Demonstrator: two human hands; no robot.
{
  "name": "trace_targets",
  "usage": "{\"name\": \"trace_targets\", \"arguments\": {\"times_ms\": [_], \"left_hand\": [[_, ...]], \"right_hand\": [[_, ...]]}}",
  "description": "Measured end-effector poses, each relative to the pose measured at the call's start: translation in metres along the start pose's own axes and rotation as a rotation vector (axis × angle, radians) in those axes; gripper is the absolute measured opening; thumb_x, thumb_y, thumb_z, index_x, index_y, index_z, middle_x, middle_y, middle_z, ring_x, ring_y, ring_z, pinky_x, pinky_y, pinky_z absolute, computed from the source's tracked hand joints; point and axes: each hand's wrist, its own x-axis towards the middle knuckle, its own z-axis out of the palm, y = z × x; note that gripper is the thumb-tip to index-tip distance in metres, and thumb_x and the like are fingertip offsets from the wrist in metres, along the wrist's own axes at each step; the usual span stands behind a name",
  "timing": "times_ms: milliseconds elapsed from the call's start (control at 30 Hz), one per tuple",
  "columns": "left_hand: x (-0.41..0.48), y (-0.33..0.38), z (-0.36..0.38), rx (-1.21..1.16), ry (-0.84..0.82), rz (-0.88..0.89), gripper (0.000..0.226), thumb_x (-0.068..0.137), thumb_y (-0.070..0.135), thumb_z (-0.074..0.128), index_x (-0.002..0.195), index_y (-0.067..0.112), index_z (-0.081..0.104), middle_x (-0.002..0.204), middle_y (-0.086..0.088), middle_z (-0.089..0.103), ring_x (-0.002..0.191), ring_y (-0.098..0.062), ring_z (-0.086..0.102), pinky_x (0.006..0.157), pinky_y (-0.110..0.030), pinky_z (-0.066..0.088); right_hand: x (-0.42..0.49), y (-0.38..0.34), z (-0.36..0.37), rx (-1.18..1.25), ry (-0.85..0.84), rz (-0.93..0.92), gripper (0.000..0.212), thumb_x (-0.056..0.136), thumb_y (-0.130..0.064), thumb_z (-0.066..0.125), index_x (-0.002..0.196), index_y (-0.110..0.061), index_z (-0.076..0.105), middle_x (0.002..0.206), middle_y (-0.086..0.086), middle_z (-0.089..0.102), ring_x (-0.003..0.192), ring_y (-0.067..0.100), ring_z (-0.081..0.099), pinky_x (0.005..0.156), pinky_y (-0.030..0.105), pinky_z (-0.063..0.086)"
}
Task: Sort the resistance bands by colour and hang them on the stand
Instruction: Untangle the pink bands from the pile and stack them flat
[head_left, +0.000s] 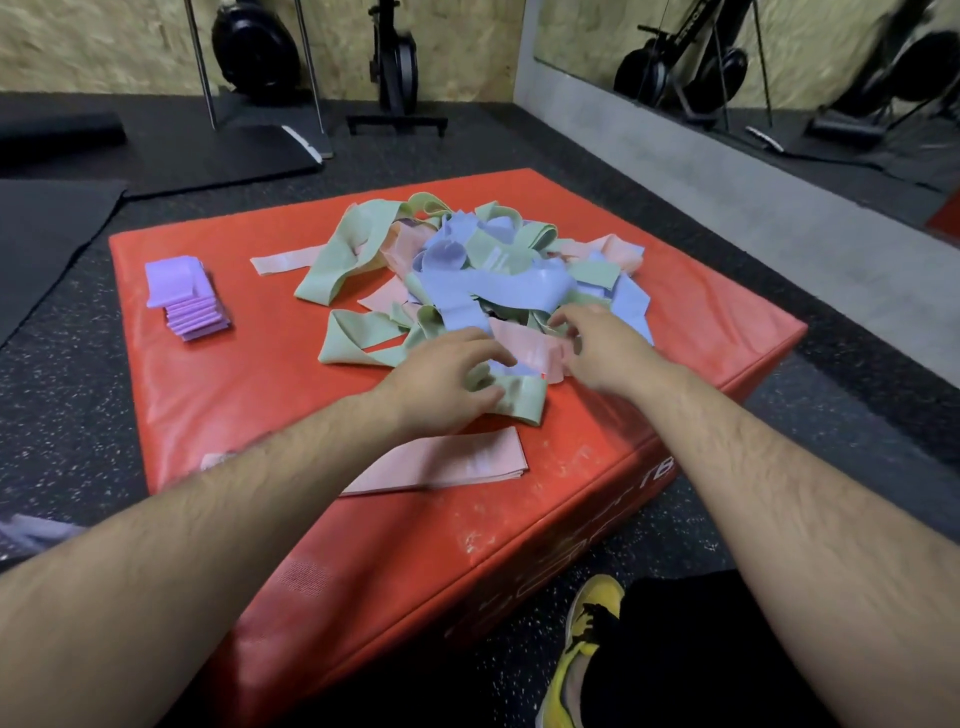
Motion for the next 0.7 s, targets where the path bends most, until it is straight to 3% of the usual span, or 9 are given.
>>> {"name": "trace_targets", "arguments": {"times_ms": [133,300,400,500,600,700], "left_hand": [[0.007,0.001,-0.001,-0.024,0.003,0.014,0.031,0.089,0.020,0.065,0.119,0.019,0.068,0.120,0.004,0.061,0.114,-0.010,0.054,0.101,-0.024,0.039],[0.003,-0.005,-0.004,-0.022,-0.018,-0.011,0.029,0.088,0.022,0.065,0.117,0.023,0.068,0.119,0.005,0.060,0.112,-0.011,0.055,0.101,-0.032,0.042],[0.001,-0.005,-0.008,-0.018,-0.029,-0.032,0.030,0.089,0.023,0.065,0.119,0.025,0.067,0.122,0.007,0.059,0.115,-0.010,0.053,0.102,-0.031,0.040],[0.000,-0.002,-0.011,-0.029,-0.021,-0.044,0.030,0.090,0.023,0.064,0.119,0.025,0.068,0.119,0.009,0.059,0.113,-0.006,0.052,0.100,-0.024,0.039],[0.001,0.000,-0.018,-0.105,0.034,-0.081,0.025,0.090,0.020,0.065,0.115,0.023,0.069,0.112,0.008,0.060,0.105,-0.003,0.054,0.094,-0.016,0.041],[0.005,0.002,-0.031,-0.219,0.171,-0.147,0.014,0.092,0.022,0.065,0.105,0.022,0.070,0.103,0.009,0.064,0.096,-0.003,0.059,0.082,-0.011,0.042]], "right_hand": [[0.001,0.006,0.001,-0.091,-0.013,-0.049,0.034,0.086,-0.008,0.057,0.115,-0.026,0.061,0.109,0.005,0.050,0.099,0.031,0.058,0.083,0.044,0.052],[0.004,0.005,-0.004,-0.159,-0.030,-0.104,0.057,0.086,-0.011,0.060,0.135,-0.039,0.050,0.117,-0.003,0.043,0.098,0.020,0.054,0.078,0.044,0.053],[0.004,0.002,-0.001,-0.213,-0.059,-0.124,0.041,0.087,-0.012,0.060,0.121,-0.035,0.062,0.108,-0.007,0.039,0.099,0.022,0.054,0.078,0.043,0.053],[0.005,-0.002,-0.003,-0.199,0.052,-0.134,0.018,0.089,-0.016,0.062,0.106,-0.021,0.068,0.113,-0.002,0.046,0.107,0.024,0.052,0.080,0.041,0.051],[0.008,-0.016,-0.016,0.055,0.237,-0.144,0.008,0.090,-0.016,0.062,0.095,-0.016,0.068,0.110,-0.002,0.055,0.106,0.019,0.049,0.086,0.037,0.046],[0.004,-0.042,-0.039,0.442,0.451,-0.084,0.004,0.088,-0.014,0.065,0.090,-0.013,0.068,0.086,-0.008,0.062,0.080,0.006,0.054,0.075,0.020,0.046]]}}
